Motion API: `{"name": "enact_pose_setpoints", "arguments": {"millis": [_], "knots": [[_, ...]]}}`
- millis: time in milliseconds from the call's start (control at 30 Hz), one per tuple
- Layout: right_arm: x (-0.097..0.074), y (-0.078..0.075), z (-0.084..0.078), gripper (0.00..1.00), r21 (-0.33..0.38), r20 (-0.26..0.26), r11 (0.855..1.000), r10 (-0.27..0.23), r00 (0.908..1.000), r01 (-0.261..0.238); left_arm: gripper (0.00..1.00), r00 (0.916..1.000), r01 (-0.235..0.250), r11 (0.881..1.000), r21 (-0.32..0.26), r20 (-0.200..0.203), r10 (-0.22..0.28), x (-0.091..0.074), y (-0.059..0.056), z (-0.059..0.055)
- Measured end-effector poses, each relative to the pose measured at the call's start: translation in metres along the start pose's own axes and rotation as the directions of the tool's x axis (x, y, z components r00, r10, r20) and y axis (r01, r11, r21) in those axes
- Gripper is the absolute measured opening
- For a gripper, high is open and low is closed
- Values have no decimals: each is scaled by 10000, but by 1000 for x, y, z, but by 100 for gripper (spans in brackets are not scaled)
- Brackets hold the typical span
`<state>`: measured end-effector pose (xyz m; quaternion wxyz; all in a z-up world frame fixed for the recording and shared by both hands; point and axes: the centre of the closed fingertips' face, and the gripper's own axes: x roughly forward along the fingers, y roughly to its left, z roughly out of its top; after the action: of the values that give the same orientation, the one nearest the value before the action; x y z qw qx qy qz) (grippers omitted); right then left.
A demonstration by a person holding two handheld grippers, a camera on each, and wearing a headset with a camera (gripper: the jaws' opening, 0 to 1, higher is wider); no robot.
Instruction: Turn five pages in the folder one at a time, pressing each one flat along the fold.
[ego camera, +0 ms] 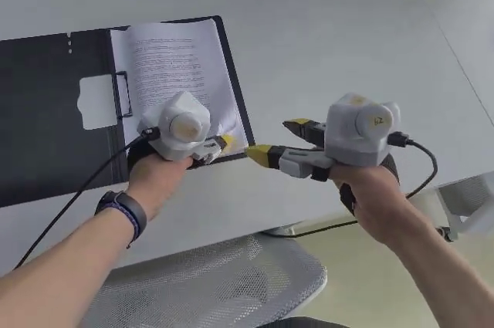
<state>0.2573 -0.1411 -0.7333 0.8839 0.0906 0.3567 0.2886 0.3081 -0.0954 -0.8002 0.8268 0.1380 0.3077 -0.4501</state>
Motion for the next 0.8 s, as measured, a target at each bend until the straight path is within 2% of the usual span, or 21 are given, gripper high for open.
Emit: {"name": "enact_pose_setpoints", "arguments": {"millis": [200, 367, 533, 800], "knots": [[34, 0, 12, 55, 34, -26, 9991, 433, 9991, -433, 41, 10000, 38, 10000, 29, -14, -38, -1, -2, 0], [55, -2, 16, 52, 327, -45, 9967, 742, 9972, -740, 41, 10000, 0, 10000, 54, 1, 0, -1, -2, 0], [70, -4, 15, 49, 726, -92, 9928, 965, 9953, -956, 41, 10000, 3, 10000, 47, 4, -3, 0, -1, -1], [80, -9, 9, 46, 1206, -141, 9871, 1078, 9941, -1053, 41, 10000, 4, 10000, 25, 0, -4, -1, -2, 0]]}}
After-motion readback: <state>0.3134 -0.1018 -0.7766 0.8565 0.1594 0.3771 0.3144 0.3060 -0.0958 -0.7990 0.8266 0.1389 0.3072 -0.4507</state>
